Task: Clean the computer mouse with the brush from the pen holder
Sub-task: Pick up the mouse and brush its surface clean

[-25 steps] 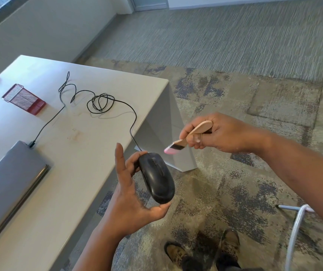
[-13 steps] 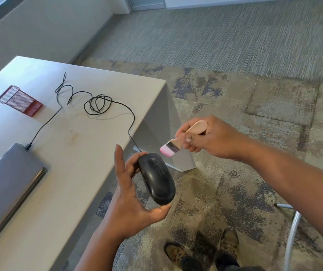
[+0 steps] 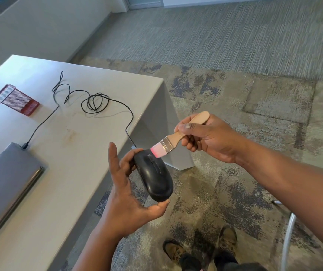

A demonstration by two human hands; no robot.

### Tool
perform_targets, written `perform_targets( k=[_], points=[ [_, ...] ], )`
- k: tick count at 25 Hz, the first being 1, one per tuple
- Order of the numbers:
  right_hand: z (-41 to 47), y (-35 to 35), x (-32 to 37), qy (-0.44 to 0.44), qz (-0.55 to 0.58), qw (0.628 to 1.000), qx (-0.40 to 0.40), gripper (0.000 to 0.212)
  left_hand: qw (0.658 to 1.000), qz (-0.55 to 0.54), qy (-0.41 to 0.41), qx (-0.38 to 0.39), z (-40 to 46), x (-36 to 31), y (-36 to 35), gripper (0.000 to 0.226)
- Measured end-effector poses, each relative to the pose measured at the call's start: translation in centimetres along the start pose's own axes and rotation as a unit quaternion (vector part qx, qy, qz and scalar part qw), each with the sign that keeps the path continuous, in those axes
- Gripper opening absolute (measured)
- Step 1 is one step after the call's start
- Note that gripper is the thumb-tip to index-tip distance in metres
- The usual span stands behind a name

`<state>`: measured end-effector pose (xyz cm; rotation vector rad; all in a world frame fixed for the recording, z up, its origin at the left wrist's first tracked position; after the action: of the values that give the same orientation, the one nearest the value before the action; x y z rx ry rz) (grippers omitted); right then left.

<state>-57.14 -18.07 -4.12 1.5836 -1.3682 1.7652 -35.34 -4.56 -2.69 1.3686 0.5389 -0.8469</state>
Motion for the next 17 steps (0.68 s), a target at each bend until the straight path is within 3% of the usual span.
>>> perform_targets(
  k=[8,11,14,17],
  points=[
    [-1.7,0.2,-0.4,-0.018,-0.030,0.995,0.096,0.012,1.000,0.004,-0.013,-0.015,0.4,0.3,0.6,0.158],
    [-1.7,1.6,-0.1,-0.012,-0.120,0.991,0.054,0.012,1.000,0.003,-0.015,-0.014,0.5,0.2,0.9,0.157],
    [-1.2,1.8,0.2,0.021,-0.028,0.999,-0.001,0.013,1.000,0.000,-0.014,-0.008,0.6,0.1,0.9,0.157],
    [-1.1,-0.1,-0.9,0.013,0.087,0.996,0.034,0.021,1.000,-0.010,-0.011,-0.007,0.7,0.0,0.6,0.157]
  ],
)
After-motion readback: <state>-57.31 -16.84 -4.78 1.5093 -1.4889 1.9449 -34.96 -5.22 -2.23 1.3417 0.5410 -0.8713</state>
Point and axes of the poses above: each hand's wrist, its own z-axis towards the middle knuckle, its own y-axis out of the back of the hand, x = y × z, the point moved 5 cm from there along z, towards the middle knuckle, and after that the axes turned 4 degrees about y, right-handed, at the moved point
